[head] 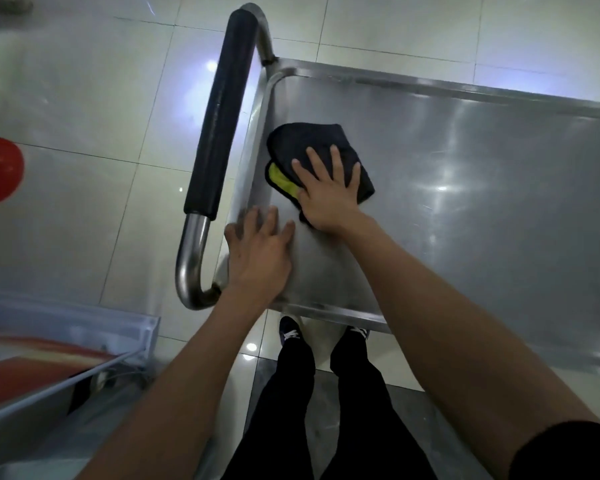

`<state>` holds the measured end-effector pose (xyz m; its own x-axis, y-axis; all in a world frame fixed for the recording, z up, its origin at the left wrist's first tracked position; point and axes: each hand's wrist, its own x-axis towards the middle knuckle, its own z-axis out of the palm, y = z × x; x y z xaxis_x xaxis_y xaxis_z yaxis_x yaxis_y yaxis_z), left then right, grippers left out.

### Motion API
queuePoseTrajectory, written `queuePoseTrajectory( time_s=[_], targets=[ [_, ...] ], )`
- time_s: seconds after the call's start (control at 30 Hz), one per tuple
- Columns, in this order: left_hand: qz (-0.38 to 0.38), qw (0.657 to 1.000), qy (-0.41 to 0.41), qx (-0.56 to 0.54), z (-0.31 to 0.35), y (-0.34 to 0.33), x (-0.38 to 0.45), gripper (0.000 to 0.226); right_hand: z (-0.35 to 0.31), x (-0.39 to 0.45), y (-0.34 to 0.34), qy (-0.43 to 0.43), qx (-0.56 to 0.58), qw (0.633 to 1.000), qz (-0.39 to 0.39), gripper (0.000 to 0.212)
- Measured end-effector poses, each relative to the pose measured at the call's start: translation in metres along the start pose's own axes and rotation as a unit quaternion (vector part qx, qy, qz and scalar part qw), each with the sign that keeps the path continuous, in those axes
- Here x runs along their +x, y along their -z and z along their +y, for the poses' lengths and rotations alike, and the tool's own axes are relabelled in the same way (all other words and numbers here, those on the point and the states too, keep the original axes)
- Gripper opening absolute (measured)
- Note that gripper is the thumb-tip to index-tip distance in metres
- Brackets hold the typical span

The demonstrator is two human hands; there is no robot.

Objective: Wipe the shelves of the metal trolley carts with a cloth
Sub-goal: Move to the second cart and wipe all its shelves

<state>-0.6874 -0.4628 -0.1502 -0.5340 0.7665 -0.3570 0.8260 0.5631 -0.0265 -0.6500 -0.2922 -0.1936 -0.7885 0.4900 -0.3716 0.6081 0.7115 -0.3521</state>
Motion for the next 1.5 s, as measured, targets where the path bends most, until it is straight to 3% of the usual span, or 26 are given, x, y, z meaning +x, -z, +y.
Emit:
queuePoseTrajectory(
  time_s=[0.27, 0.47, 0.63, 0.83, 0.97, 1.27, 1.5],
  targets=[
    [-0.029, 0.999, -0.01, 0.013, -0.026, -0.013, -0.034, 0.066, -0.074, 0.013, -0.031, 0.07, -0.018, 0.997, -0.011, 0.061],
    [-0.035, 0.999, -0.027, 0.018, -0.034, -0.015, -0.034, 0.065, -0.062, 0.005, -0.028, 0.046, 0.012, 0.999, -0.002, 0.054],
    [-0.043, 0.999, -0.027, -0.015, -0.031, -0.012, -0.034, 0.052, -0.014, -0.036, -0.025, -0.017, 0.03, 0.999, 0.009, 0.054],
    [-0.062, 0.998, 0.002, -0.018, -0.015, -0.016, -0.036, 0.066, 0.1, -0.12, -0.014, -0.13, 0.027, 0.991, 0.037, 0.053],
    [-0.052, 0.998, 0.022, 0.003, 0.002, -0.013, -0.041, 0.059, 0.152, -0.163, -0.009, -0.196, 0.038, 0.979, 0.039, 0.054],
    [-0.001, 0.999, 0.051, 0.015, 0.024, -0.017, -0.069, 0.04, 0.154, -0.17, -0.013, -0.183, 0.02, 0.982, 0.049, 0.056],
    [0.007, 1.0, 0.015, 0.019, 0.001, -0.036, -0.075, 0.052, 0.068, -0.125, -0.032, -0.063, -0.015, 0.997, 0.04, 0.057]
  ],
)
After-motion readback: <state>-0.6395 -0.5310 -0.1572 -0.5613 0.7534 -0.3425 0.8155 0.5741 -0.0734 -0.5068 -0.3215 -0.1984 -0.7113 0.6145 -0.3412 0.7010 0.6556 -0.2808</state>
